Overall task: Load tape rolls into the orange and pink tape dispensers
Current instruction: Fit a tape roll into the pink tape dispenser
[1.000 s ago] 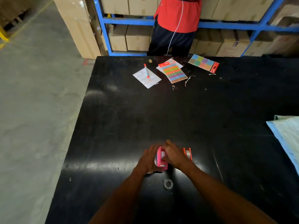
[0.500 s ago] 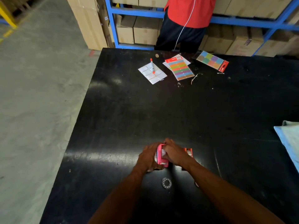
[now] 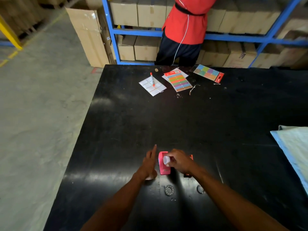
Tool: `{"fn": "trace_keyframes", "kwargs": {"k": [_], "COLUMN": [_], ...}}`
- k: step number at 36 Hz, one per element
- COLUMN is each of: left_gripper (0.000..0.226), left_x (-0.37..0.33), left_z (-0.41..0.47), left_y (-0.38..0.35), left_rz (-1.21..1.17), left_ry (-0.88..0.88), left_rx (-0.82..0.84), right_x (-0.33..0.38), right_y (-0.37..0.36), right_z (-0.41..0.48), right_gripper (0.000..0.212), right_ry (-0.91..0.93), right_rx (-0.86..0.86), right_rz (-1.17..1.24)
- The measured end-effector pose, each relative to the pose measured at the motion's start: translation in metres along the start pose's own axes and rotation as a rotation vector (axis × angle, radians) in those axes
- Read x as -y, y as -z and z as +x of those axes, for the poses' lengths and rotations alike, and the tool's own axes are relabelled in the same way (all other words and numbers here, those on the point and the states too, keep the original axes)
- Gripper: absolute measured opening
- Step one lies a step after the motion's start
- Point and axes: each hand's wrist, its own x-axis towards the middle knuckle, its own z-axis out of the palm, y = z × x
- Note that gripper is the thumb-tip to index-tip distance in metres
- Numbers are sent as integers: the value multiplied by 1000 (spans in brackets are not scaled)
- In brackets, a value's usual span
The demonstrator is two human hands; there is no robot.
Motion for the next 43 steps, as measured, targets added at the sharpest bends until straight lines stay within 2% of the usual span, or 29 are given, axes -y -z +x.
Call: {"fn": "trace_keyframes", "kwargs": {"k": [2, 5, 8, 11, 17, 23, 25, 28, 36, 40, 43], "left_gripper": [97, 46, 42, 17, 17, 15, 22, 19, 10, 14, 9], "left_x": [0, -7, -16, -39, -55, -59, -63, -64, -47, -43, -35], "left_z": [-12, -34, -54, -76, -95, -99, -103, -104, -96, -98, -98], "left_y": [-1, -10, -23, -28, -41, -46, -44, -47, -57, -57, -55], "left_rz": [-104, -383, -623, -790, -935, -818, -805, -790, -802, -935, -1001], "left_ry": [-47, -68, 37, 28, 28, -46, -42, -75, 64, 97, 90], "left_rx": [-102, -211, -149, -239, -311, -327, -283, -263, -342, -337, -326], "right_x": [3, 8, 21, 32, 28, 32, 31, 30, 33, 25, 18], "right_y": [-2, -7, -12, -18, -30, -25, -25, -26, -23, -27, -33], "right_z": [-9, -19, -32, -42, -61, -74, -76, -78, -84, -92, -97], "right_gripper": [30, 27, 14, 11, 18, 7, 12, 22, 14, 17, 16], "right_ry": [5, 3, 12, 7, -8, -26, -42, -82, -117, -137, -191], "right_rx": [-28, -71, -102, -110, -150, -180, -183, -165, -104, -100, -61], "right_rz": [9, 14, 65, 109, 96, 83, 59, 28, 2, -30, -34]}}
